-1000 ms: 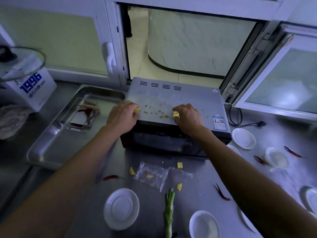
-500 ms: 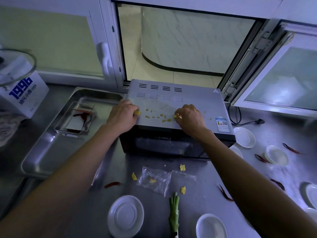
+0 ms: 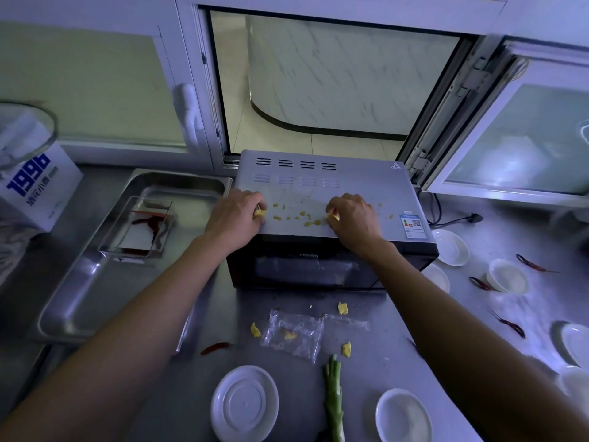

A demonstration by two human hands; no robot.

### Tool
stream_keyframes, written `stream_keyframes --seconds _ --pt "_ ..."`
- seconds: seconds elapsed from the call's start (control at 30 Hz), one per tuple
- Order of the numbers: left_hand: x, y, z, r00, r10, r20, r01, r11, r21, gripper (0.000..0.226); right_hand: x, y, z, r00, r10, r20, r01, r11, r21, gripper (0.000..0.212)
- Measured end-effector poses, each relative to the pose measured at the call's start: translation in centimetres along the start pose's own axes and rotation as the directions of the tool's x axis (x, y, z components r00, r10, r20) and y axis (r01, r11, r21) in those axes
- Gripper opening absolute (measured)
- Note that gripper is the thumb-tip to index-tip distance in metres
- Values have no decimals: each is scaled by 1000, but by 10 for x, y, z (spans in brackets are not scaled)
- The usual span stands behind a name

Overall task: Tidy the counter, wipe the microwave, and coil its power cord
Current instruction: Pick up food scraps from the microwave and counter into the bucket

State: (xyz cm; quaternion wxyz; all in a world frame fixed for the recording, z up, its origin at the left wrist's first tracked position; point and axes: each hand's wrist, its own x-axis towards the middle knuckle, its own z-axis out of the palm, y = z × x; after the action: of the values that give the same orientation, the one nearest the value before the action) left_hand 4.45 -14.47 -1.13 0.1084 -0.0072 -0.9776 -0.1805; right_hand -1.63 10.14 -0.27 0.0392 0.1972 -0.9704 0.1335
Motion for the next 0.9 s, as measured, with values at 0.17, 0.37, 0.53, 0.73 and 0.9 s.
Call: stream_keyframes --seconds 0.17,0.37,0.53,0.73,0.9 --pt "0 0 1 999 53 -11 -53 998 -17 14 -6 -6 0 999 30 -21 -30 999 23 18" --pt "5 11 2 993 114 -13 -114 990 -78 12 -22 -5 -5 992 82 -98 -72 993 96 14" --pt "11 45 16 975 224 -11 -223 960 -167 12 -51 9 -14 975 158 -157 -136 980 143 11" --pt "4 100 37 925 378 20 -363 901 -236 9 -91 34 -31 934 297 -197 -272 952 143 11" --pt "-5 146 46 882 469 49 -444 862 -245 10 -133 59 -44 895 369 -250 -331 926 180 11"
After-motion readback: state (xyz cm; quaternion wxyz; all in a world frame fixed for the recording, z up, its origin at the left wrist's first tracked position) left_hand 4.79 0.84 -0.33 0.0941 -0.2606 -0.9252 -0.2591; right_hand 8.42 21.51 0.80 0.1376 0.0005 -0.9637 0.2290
